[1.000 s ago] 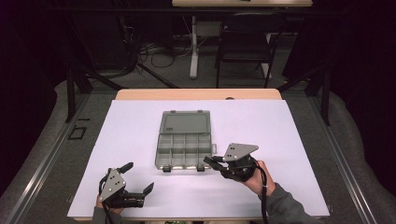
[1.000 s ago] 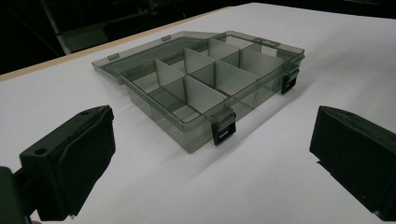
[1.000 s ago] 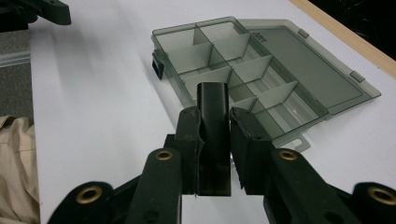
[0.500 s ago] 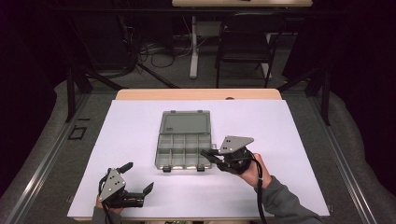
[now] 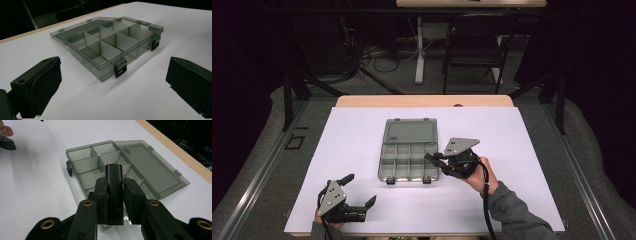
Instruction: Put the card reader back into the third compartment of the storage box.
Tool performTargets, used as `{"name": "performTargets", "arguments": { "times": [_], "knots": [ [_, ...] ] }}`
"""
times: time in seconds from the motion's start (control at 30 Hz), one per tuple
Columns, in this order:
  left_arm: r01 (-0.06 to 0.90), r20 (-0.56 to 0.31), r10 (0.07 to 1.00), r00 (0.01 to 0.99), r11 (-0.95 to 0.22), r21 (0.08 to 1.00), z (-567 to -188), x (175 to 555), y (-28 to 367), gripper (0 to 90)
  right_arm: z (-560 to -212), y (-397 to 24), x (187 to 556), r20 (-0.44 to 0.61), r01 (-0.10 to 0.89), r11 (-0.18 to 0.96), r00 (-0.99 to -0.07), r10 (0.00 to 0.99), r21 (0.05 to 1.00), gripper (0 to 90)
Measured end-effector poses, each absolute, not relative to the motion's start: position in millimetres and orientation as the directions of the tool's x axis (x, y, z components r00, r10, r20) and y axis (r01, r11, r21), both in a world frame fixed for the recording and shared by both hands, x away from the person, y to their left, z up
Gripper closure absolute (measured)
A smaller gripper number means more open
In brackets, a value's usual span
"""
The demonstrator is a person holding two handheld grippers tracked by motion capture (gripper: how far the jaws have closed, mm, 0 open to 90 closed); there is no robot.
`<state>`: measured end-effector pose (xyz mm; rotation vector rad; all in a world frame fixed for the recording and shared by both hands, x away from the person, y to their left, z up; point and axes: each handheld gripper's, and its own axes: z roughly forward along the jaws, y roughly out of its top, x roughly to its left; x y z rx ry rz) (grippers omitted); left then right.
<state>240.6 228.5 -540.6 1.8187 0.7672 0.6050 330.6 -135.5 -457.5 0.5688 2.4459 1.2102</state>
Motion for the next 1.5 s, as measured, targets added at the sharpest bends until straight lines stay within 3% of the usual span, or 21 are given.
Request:
{"name": "performTargets", "arguments": {
  "times": [1.5],
  "knots": [
    [0.228,0.049,0.744,0.666,-0.266,0.937,-540.7,241.3,229.6,0.1,-457.2,-107.0,374.0,-0.121,0.229,0.548,-0.840,0.530,0.805,73.2]
  ]
}}
